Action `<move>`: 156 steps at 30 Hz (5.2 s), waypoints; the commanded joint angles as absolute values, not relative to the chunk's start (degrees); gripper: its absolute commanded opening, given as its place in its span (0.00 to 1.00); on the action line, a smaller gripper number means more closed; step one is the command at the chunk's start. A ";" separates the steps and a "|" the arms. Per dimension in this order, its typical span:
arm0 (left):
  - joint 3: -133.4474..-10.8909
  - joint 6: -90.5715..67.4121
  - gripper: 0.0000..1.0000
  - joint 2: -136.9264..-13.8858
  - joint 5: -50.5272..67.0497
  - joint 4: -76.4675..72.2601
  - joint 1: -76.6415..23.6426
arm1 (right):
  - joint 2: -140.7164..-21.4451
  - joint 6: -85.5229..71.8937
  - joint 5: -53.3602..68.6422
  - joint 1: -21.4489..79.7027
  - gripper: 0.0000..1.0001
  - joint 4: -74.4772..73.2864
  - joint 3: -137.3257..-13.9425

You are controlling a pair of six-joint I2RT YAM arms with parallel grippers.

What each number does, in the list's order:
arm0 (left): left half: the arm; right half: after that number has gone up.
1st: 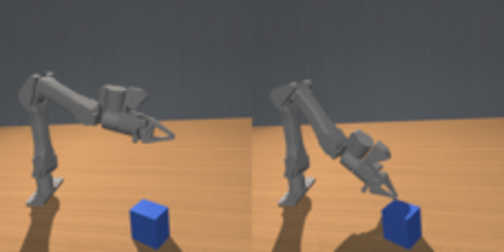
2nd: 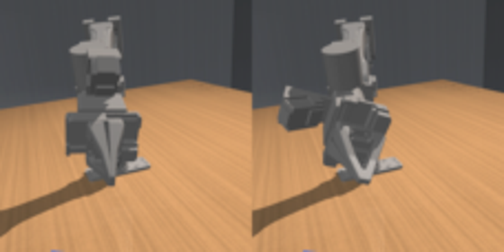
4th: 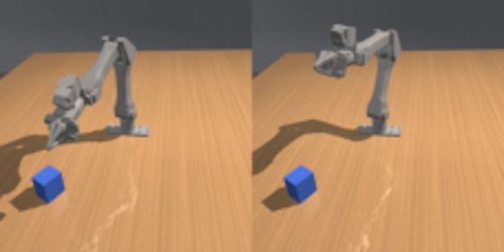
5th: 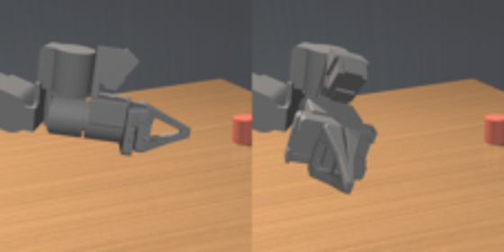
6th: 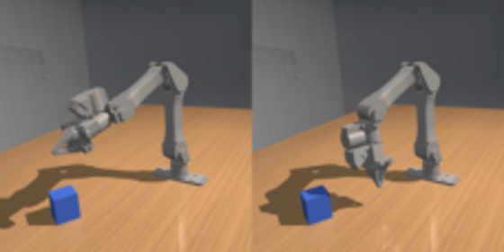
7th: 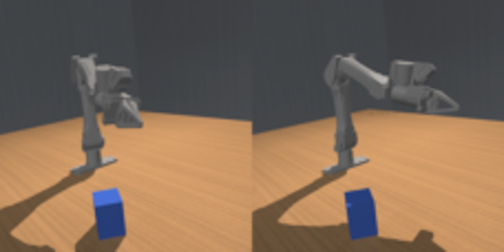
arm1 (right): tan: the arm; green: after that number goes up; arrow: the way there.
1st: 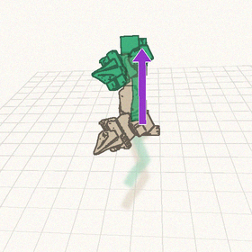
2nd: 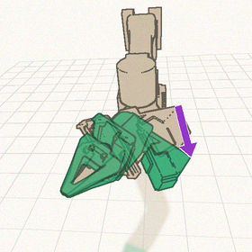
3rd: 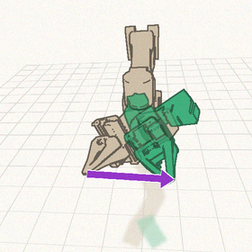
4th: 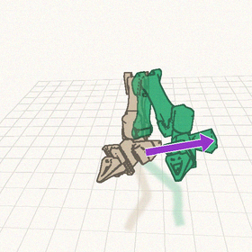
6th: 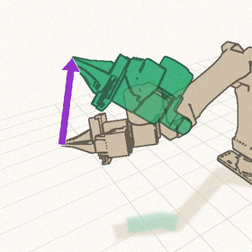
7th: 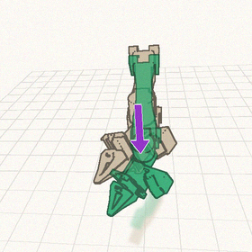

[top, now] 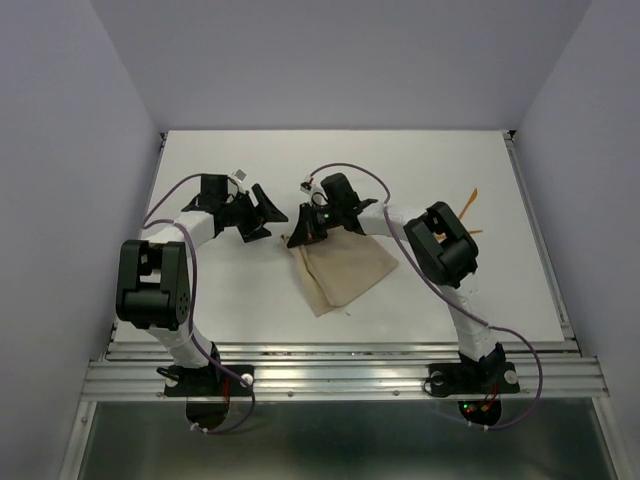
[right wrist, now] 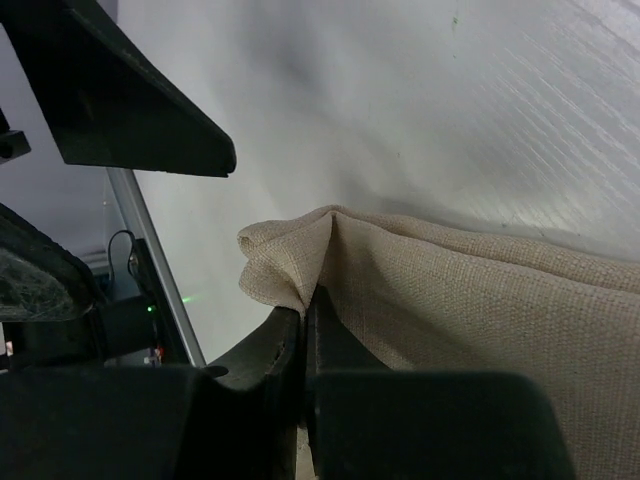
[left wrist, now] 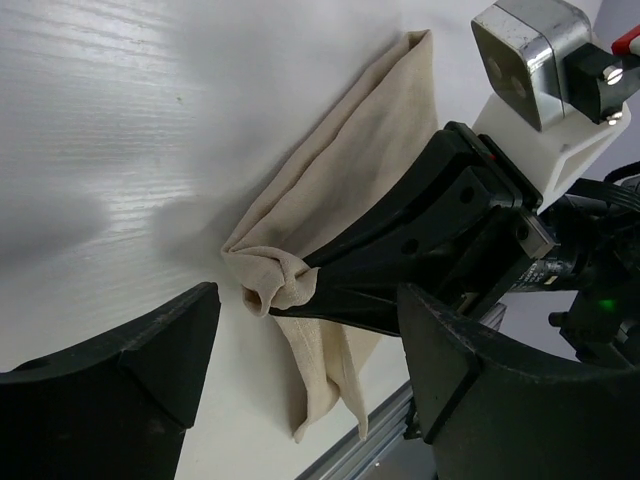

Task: Fold the napkin into a case and place the utensils inside
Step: Pick up the lower triangle-folded napkin from the center of the board, then fold the lower triangle-folded napkin at the center of the board.

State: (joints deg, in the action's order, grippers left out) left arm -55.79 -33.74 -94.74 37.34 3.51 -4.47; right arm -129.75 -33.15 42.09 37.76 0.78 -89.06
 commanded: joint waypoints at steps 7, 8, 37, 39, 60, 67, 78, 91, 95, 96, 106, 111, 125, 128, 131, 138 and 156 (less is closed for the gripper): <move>-52.30 -35.94 0.82 -95.01 38.06 -0.79 -4.66 | -127.70 -34.54 47.46 36.74 0.01 6.06 -89.03; -52.12 -36.30 0.82 -95.53 37.97 -0.97 -4.66 | -127.62 -34.45 47.55 36.74 0.01 5.98 -89.12; -50.45 -44.03 0.00 -103.18 45.18 -9.23 -6.86 | -126.65 -32.26 41.41 36.74 0.15 3.26 -88.42; -50.36 -44.30 0.00 -103.27 44.91 -8.88 -6.86 | -124.81 -31.56 38.68 36.74 0.35 1.67 -87.98; -53.35 -45.00 0.00 -102.22 40.87 -2.20 -6.86 | -111.61 -12.40 -19.06 58.00 0.82 -11.68 -79.80; -54.49 -44.65 0.00 -102.30 39.99 -0.97 -6.86 | -112.33 -10.81 -29.43 63.28 0.73 -13.54 -77.70; -54.76 -44.21 0.00 -102.66 39.20 -0.53 -6.86 | -112.85 -14.59 -36.99 68.99 0.59 -14.93 -74.44; -54.93 -44.03 0.00 -103.36 38.41 -0.44 -6.77 | -110.84 -15.73 -38.15 68.99 0.24 -15.12 -72.87; -55.11 -43.68 0.00 -103.53 38.23 -0.26 -6.77 | -109.69 -16.17 -36.83 68.99 0.39 -15.20 -71.99; -55.11 -43.68 0.00 -103.62 38.23 -0.26 -6.77 | -109.43 -16.35 -37.09 68.99 0.40 -15.47 -71.90; -55.20 -43.07 0.00 -103.97 37.71 -0.09 -6.77 | -106.00 -19.68 -33.58 67.33 0.37 -16.17 -70.58; -55.37 -42.98 0.00 -104.15 37.71 -0.09 -6.77 | -105.73 -19.86 -31.82 67.32 0.20 -16.43 -70.75; -55.37 -42.71 0.00 -104.24 37.88 -0.09 -6.77 | -101.78 -21.88 -12.67 60.74 0.01 -12.05 -65.92; -55.55 -42.54 0.00 -104.06 37.97 -0.09 -6.77 | -100.46 -22.06 -5.21 57.49 0.01 -9.94 -65.13; -55.90 -42.02 0.00 -103.80 37.88 1.30 -6.77 | -100.11 -21.19 6.30 53.01 0.01 -9.32 -65.30; -57.83 -41.31 0.00 -103.19 37.27 3.69 -6.77 | -105.10 -19.95 32.84 43.70 0.01 -9.58 -68.02; -60.38 -39.55 0.00 -103.18 35.60 7.56 -6.77 | -114.61 -15.12 52.21 37.88 0.05 -13.18 -69.79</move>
State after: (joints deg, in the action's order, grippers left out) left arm -57.52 -41.04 -104.20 36.95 7.88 -7.14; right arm -114.24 -16.43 48.40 38.72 -11.94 -69.08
